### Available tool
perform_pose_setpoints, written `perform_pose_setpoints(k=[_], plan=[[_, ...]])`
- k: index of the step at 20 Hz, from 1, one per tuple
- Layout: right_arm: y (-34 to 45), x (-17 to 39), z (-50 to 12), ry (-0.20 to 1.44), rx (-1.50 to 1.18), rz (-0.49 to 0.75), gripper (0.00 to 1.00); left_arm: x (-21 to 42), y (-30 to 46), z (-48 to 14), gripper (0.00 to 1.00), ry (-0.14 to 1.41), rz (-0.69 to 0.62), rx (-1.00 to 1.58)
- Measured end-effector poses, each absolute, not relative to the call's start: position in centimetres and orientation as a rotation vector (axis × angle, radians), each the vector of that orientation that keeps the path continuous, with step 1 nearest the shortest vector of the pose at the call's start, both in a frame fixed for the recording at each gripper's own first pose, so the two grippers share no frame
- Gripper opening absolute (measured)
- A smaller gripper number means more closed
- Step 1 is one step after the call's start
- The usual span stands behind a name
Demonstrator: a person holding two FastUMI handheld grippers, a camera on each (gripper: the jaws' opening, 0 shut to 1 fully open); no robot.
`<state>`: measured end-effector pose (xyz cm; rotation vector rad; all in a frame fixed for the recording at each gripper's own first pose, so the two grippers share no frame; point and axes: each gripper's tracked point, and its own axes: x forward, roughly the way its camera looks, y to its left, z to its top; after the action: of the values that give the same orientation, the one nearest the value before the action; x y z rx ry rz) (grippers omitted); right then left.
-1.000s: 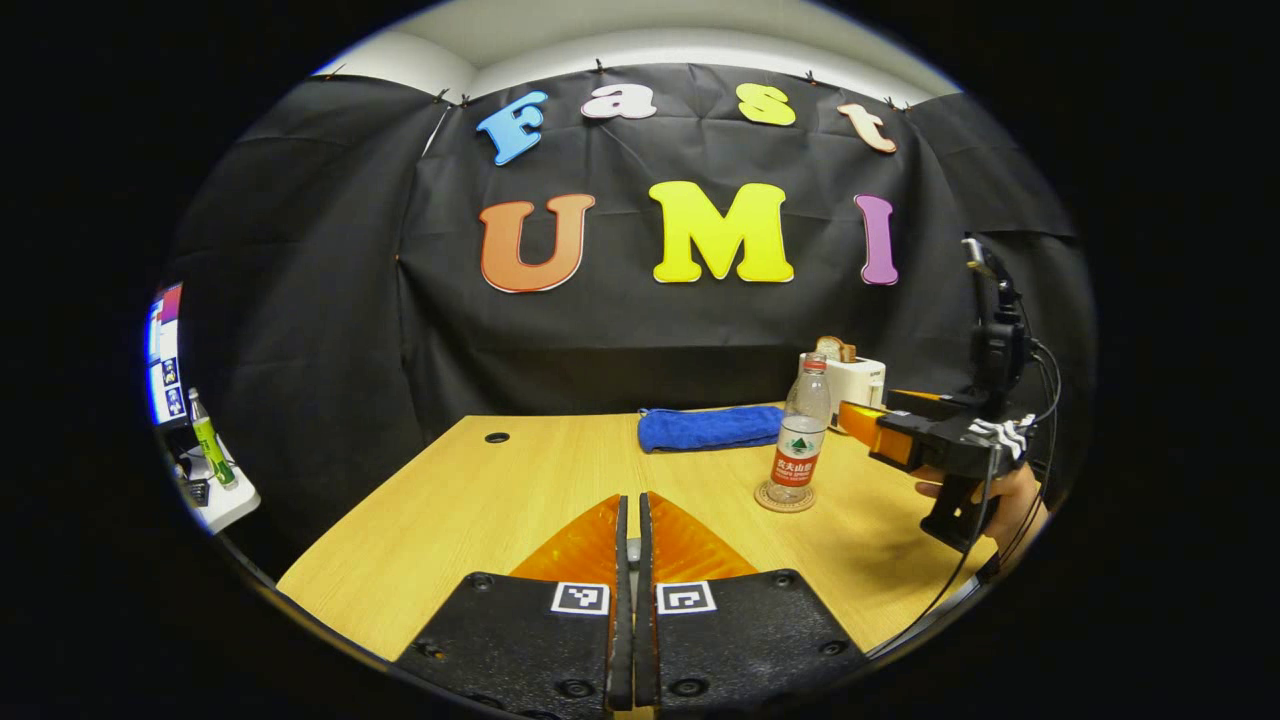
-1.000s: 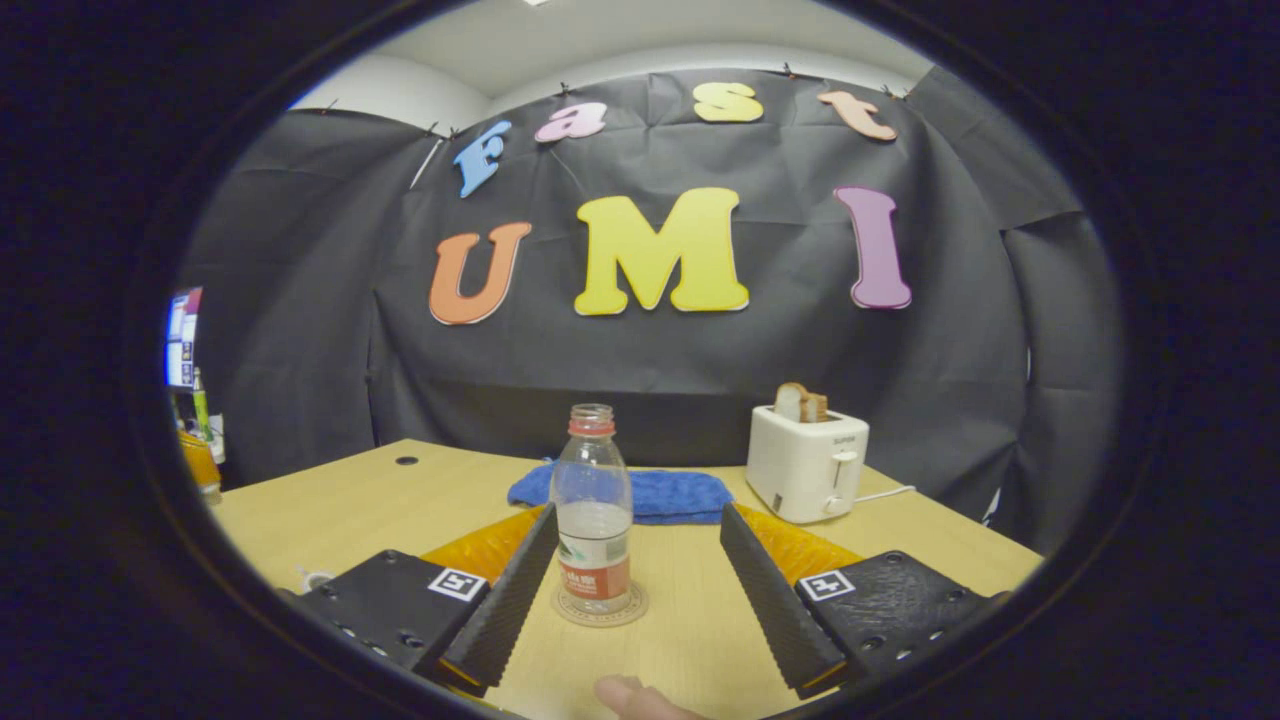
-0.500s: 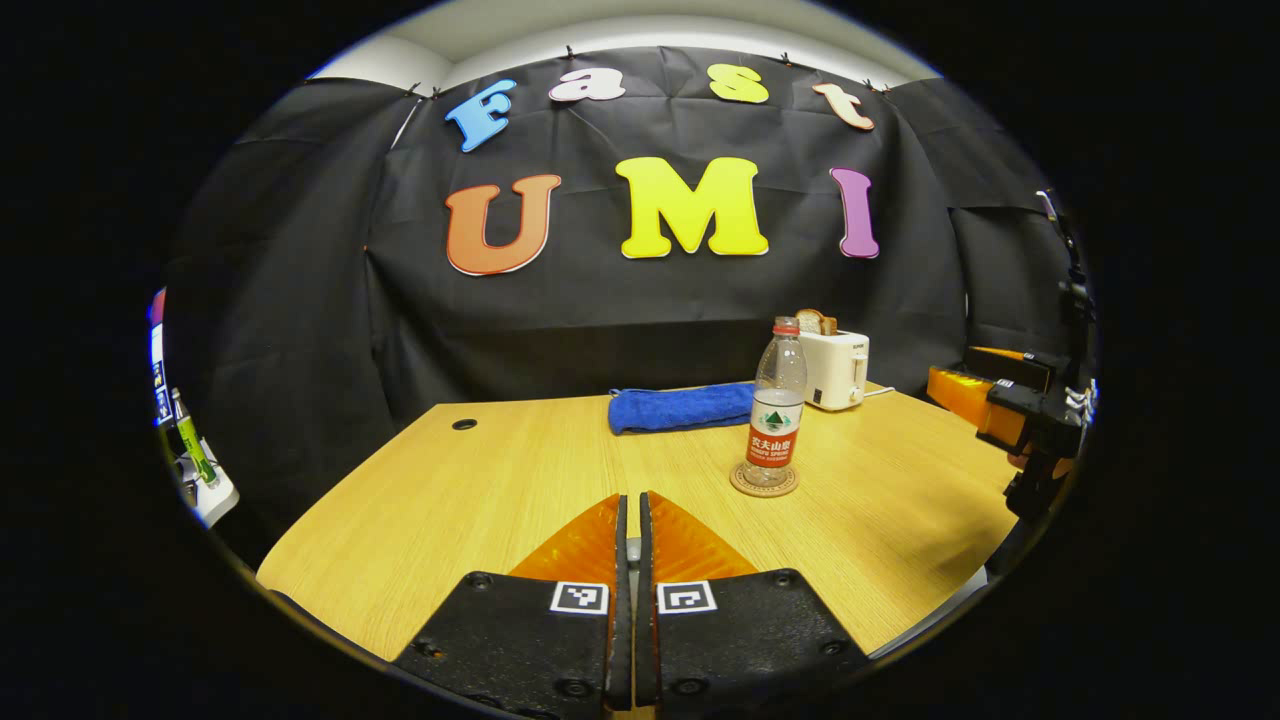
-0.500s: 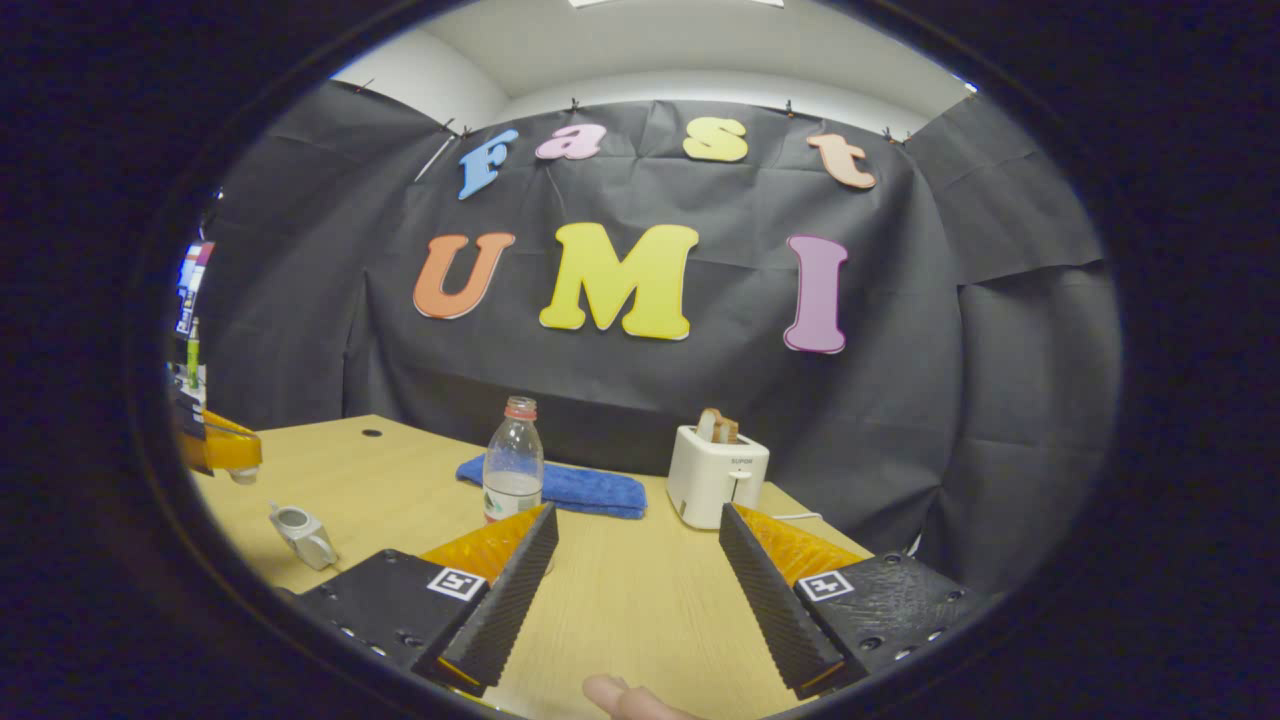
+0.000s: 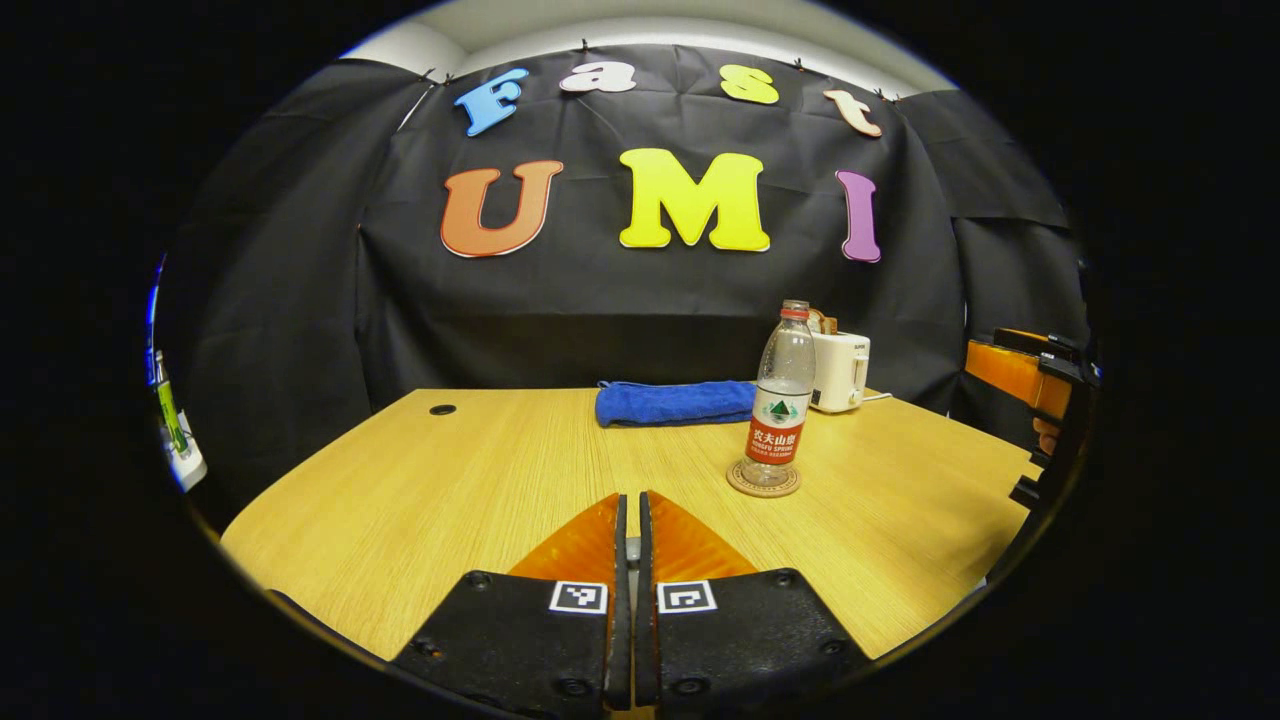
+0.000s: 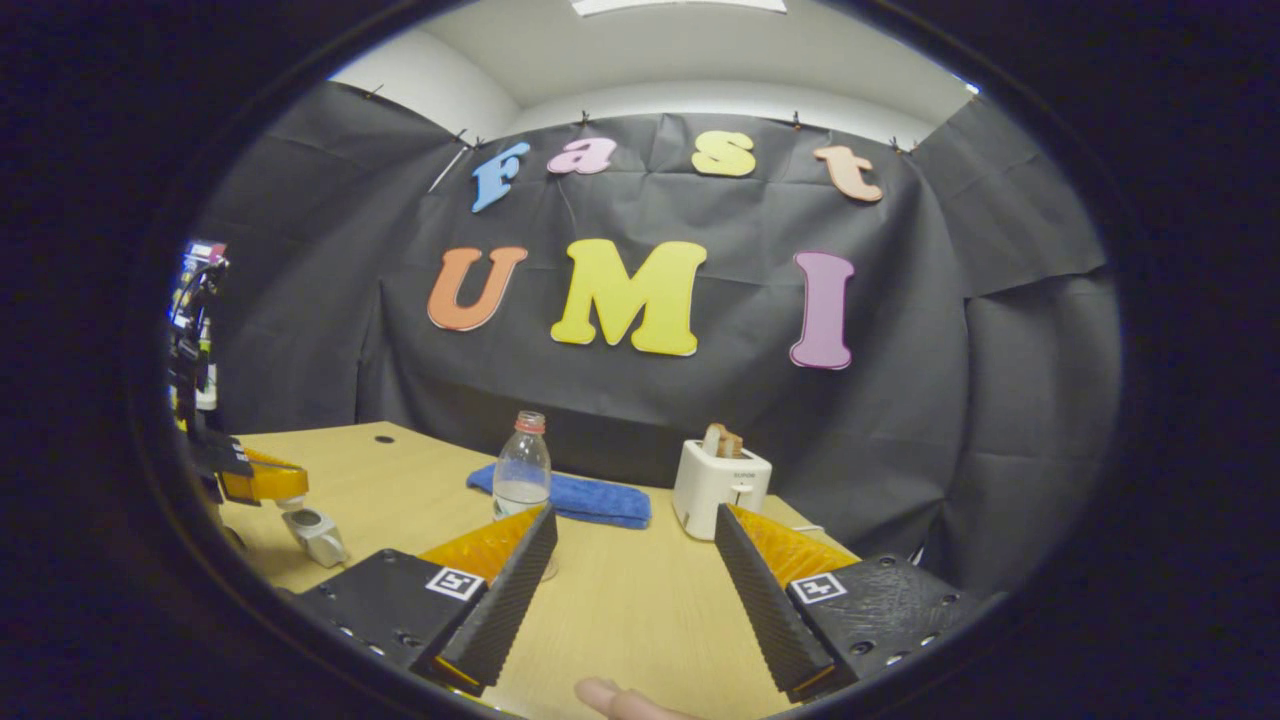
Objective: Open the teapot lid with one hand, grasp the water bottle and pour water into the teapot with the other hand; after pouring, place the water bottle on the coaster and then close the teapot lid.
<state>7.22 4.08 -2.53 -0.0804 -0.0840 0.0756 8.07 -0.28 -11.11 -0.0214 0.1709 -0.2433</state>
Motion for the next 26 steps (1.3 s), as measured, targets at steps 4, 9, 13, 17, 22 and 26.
perform_pose_setpoints(k=[4, 9, 13, 17, 22, 26], plan=[[3.4, 7.1, -1.9, -0.105, -0.036, 0.053, 0.95, 9.0, 0.4, -12.8, 0.05, 0.194, -0.192, 0.026], [3.3, 7.4, -2.4, -0.089, -0.041, 0.051, 0.95, 9.2, 0.1, -12.9, 0.05, 0.193, -0.198, 0.016], [3.7, 7.5, -2.6, -0.079, -0.045, 0.058, 0.98, 9.3, -0.1, -12.8, 0.05, 0.202, -0.196, -0.01], [3.1, 7.4, -2.3, -0.094, -0.045, 0.034, 0.95, 9.7, 0.0, -13.3, 0.05, 0.205, -0.175, 0.02], [3.2, 7.5, -2.6, -0.088, -0.033, 0.039, 0.98, 9.8, -0.1, -13.5, 0.06, 0.219, -0.172, 0.018], [3.3, 7.7, -3.0, -0.069, -0.033, 0.045, 0.98, 9.6, -0.4, -13.7, 0.08, 0.239, -0.176, 0.012]])
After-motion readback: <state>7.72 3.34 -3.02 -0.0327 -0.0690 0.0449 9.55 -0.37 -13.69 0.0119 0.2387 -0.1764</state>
